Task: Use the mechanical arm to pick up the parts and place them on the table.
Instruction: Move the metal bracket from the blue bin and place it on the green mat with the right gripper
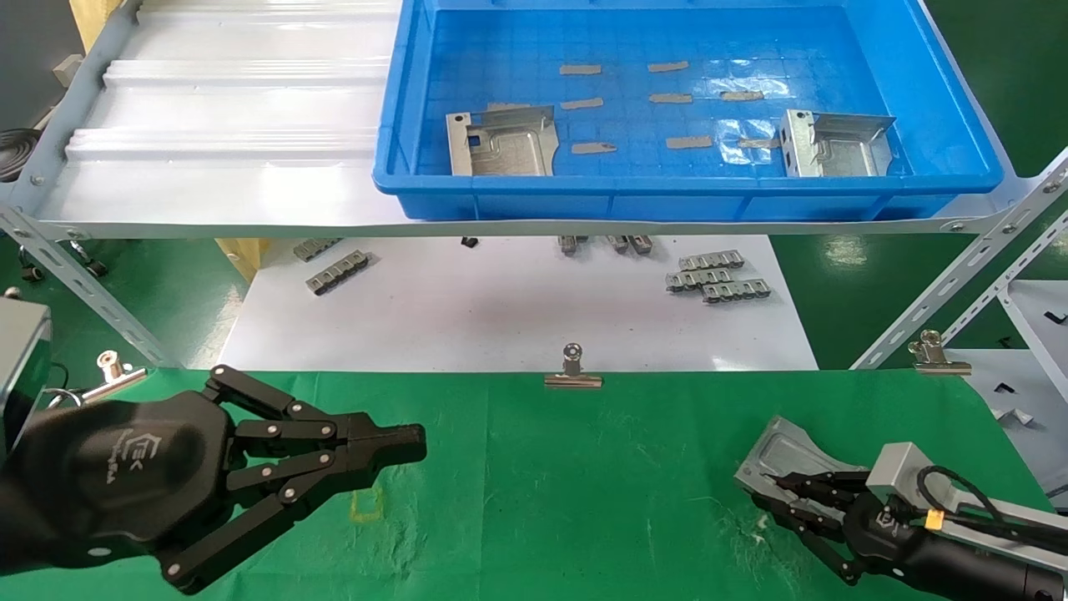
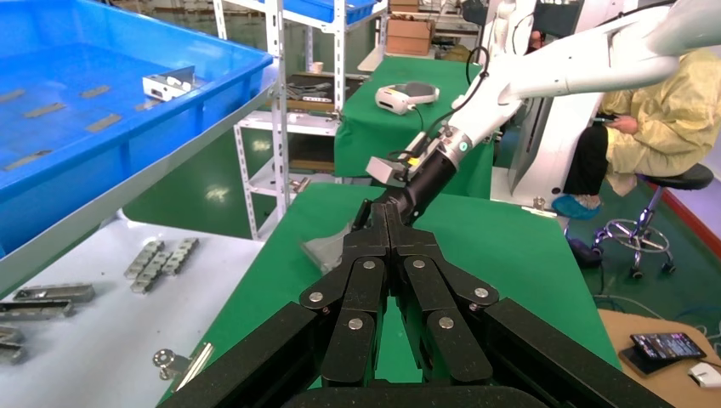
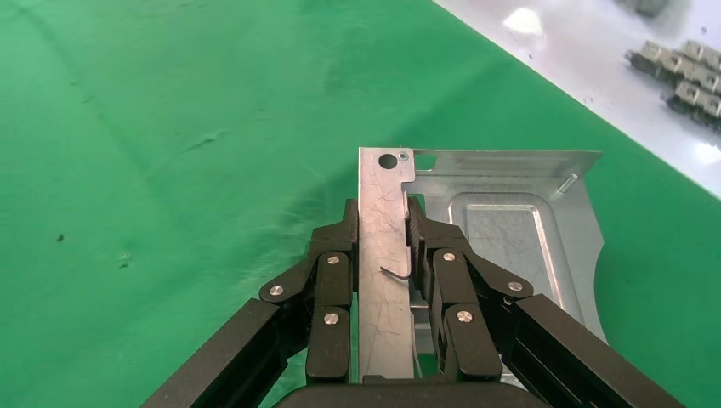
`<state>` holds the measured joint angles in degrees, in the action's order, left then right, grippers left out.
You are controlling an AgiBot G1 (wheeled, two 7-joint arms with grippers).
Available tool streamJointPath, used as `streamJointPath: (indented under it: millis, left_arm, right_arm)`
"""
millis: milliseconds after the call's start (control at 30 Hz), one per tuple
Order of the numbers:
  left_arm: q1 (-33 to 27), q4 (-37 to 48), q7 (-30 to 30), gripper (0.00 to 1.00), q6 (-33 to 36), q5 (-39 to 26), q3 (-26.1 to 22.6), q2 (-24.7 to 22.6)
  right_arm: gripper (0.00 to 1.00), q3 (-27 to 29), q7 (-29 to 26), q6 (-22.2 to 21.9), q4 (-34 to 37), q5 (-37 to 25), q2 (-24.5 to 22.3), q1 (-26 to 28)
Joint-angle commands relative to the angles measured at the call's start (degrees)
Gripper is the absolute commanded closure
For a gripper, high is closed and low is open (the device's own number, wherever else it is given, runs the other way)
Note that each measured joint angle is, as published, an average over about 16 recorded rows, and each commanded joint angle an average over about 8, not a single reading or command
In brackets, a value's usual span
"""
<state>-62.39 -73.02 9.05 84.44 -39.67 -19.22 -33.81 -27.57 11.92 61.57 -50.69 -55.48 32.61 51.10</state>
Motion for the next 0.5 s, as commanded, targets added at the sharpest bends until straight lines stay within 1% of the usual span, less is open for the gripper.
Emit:
streamJointPath:
  millis: [33,133,233,367,500]
  left_arm:
    - [0.0,0.0,0.0,1.0,0.0,0.0,0.0,0.0]
    - [0.0,0.0,0.0,1.0,0.0,0.0,0.0,0.0]
    - [0.0,0.0,0.0,1.0,0.0,0.0,0.0,0.0]
    - [0.0,0.0,0.0,1.0,0.0,0.0,0.0,0.0]
    - [0.0,0.0,0.0,1.0,0.0,0.0,0.0,0.0]
  right_arm:
    - [1.0,0.2,-0.1,-1.4,-2.9,0.1,-0.7,-1.5]
    - [1.0,-0.5,0.7,-0.3,-4.4,-2.1,-1.8,0.1]
    - [1.0,-1.7,1.2,2.1,-4.4,-5.1,-2.4,2.9]
    - [1.0,-3.7,1.9,5.5,-2.1,-9.6,-2.0,7.6]
    - [1.0,-5.0,3.4,7.8,2.1,-12.8,-0.6,11.8]
